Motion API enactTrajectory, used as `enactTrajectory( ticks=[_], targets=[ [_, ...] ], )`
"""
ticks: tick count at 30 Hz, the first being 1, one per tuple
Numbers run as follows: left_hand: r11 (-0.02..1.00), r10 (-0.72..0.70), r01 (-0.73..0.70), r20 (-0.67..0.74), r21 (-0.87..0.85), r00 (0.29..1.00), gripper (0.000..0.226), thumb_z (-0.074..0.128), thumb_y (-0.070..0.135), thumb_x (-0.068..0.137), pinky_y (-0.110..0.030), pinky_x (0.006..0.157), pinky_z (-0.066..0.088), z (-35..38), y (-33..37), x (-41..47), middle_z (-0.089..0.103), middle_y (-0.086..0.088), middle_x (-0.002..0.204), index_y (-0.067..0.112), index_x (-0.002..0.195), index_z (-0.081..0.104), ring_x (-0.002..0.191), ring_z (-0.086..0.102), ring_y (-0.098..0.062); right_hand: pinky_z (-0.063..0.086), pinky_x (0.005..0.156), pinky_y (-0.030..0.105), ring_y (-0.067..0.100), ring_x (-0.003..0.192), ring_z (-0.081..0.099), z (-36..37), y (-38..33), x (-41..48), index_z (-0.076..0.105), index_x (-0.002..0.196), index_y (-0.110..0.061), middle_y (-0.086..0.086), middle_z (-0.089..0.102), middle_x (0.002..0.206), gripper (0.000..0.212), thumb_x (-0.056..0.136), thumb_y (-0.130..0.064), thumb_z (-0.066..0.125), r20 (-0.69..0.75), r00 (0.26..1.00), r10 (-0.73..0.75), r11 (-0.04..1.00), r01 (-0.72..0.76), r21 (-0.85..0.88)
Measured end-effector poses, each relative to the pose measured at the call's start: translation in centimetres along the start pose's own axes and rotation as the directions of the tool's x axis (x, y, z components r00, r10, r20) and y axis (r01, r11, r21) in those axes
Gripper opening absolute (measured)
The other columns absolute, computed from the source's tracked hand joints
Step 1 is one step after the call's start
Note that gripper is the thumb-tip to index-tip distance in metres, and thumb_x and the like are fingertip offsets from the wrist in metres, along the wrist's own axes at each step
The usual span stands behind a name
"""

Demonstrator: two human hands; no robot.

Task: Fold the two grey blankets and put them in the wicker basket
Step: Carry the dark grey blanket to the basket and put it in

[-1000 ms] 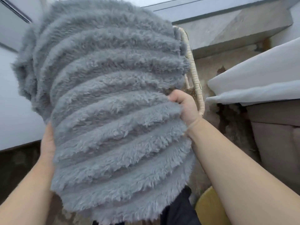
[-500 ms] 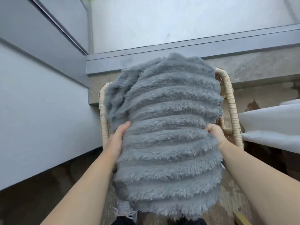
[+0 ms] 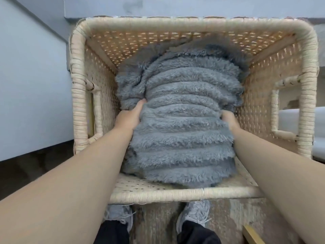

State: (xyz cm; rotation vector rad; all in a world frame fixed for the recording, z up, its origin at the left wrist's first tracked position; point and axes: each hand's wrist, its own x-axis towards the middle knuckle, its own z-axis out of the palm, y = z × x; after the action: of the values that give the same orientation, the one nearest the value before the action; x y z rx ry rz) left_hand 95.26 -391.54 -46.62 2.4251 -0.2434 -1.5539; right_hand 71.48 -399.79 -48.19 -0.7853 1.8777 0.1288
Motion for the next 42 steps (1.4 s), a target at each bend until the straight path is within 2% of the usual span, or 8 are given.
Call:
enactTrajectory(
  ticks=[3, 5, 9, 13, 26, 34, 37, 42],
  targets=[
    [0.998, 0.006, 0.004, -0.166, 0.06, 0.986, 0.067, 0.054, 0.062, 0.084, -0.032, 0.088, 0.044, -0.4, 0.7, -1.4, 0.057, -0.011, 0.121, 0.003, 0.117, 0.054, 0.105, 0.055, -0.029, 0.044, 0.069, 0.024, 0.019, 0.075, 0.052, -1.0, -0.2, -2.5, 0.054, 0.099, -0.013, 0.002, 0.055, 0.084, 0.012, 0.09, -0.018, 0.048, -0.148, 0.989, -0.004, 1.0, 0.003, -0.009],
    [0.983, 0.145, -0.098, -0.331, 0.156, 0.933, 0.072, 0.051, 0.054, 0.088, -0.042, 0.105, 0.038, -1.1, 1.3, -4.2, 0.042, -0.015, 0.143, 0.008, 0.141, 0.035, 0.128, 0.043, -0.033, 0.045, 0.089, 0.038, 0.032, 0.105, 0.054, -1.9, -0.2, -5.3, 0.05, 0.12, -0.008, 0.011, 0.057, 0.117, 0.04, 0.086, -0.029, 0.049, -0.308, 0.948, -0.08, 0.996, 0.066, -0.054],
    [0.617, 0.712, -0.472, -0.191, 0.63, 0.676, 0.068, 0.031, 0.058, 0.088, -0.053, 0.113, 0.015, -0.1, 1.2, -10.1, 0.012, -0.005, 0.158, 0.036, 0.148, 0.011, 0.144, 0.013, -0.027, 0.019, 0.114, 0.037, 0.018, 0.144, 0.014, -1.4, -0.1, -12.3, 0.017, 0.146, -0.042, -0.006, 0.013, 0.155, 0.075, 0.08, -0.07, 0.038, -0.148, 0.725, -0.673, 0.721, 0.598, -0.349],
    [0.568, 0.433, -0.348, 0.089, 0.746, 0.897, 0.077, 0.009, 0.079, 0.077, -0.058, 0.115, 0.005, 1.3, -1.4, -6.8, -0.018, 0.002, 0.158, 0.049, 0.142, -0.02, 0.146, -0.011, -0.028, 0.004, 0.118, 0.05, 0.027, 0.145, -0.021, -0.3, 2.9, -10.5, -0.035, 0.129, -0.057, -0.005, -0.028, 0.155, 0.11, 0.046, -0.1, 0.023, 0.245, 0.862, -0.444, 0.62, 0.493, -0.61],
    [0.481, 0.318, -0.288, 0.141, 0.828, 0.938, 0.105, -0.005, 0.089, 0.055, -0.06, 0.111, 0.008, 7.9, -5.9, 8.2, -0.013, -0.001, 0.155, 0.036, 0.145, -0.002, 0.143, -0.007, -0.032, 0.004, 0.115, 0.054, 0.042, 0.142, -0.013, 7.1, 6.4, 5.0, -0.008, 0.149, -0.025, 0.016, -0.015, 0.155, 0.156, 0.011, -0.098, -0.007, 0.184, 0.97, -0.159, 0.452, 0.237, -0.86],
    [0.556, 0.15, -0.295, 0.256, 0.777, 0.955, 0.09, 0.027, 0.083, 0.076, -0.054, 0.116, 0.01, 3.8, -2.6, 2.4, -0.015, 0.0, 0.158, 0.041, 0.148, -0.006, 0.146, -0.008, -0.028, 0.003, 0.117, 0.049, 0.038, 0.144, -0.014, 3.3, 3.3, -1.0, -0.006, 0.148, -0.031, 0.013, -0.012, 0.155, 0.126, 0.051, -0.096, 0.042, 0.282, 0.95, -0.134, 0.476, 0.311, -0.822],
    [0.619, 0.172, -0.305, 0.254, 0.724, 0.952, 0.077, 0.049, 0.059, 0.087, -0.042, 0.111, 0.029, 0.8, 0.1, -1.4, 0.004, -0.006, 0.158, 0.037, 0.149, 0.007, 0.142, 0.018, -0.03, 0.028, 0.112, 0.042, 0.034, 0.142, 0.015, -0.1, 0.7, -5.3, 0.016, 0.144, -0.028, 0.009, 0.006, 0.152, 0.102, 0.066, -0.077, 0.06, 0.2, 0.892, -0.405, 0.586, 0.421, -0.693],
    [0.808, 0.219, -0.222, 0.071, 0.545, 0.973, 0.059, 0.051, 0.044, 0.09, -0.032, 0.078, 0.046, -1.0, 3.7, -6.3, 0.034, -0.013, 0.141, 0.032, 0.143, 0.029, 0.099, 0.055, -0.028, 0.049, 0.097, 0.042, 0.027, 0.147, 0.01, -4.4, -4.4, -9.2, -0.006, 0.144, -0.053, -0.004, -0.013, 0.158, 0.097, 0.075, -0.066, 0.062, 0.228, 0.834, -0.503, 0.543, 0.51, -0.668]
  ],
)
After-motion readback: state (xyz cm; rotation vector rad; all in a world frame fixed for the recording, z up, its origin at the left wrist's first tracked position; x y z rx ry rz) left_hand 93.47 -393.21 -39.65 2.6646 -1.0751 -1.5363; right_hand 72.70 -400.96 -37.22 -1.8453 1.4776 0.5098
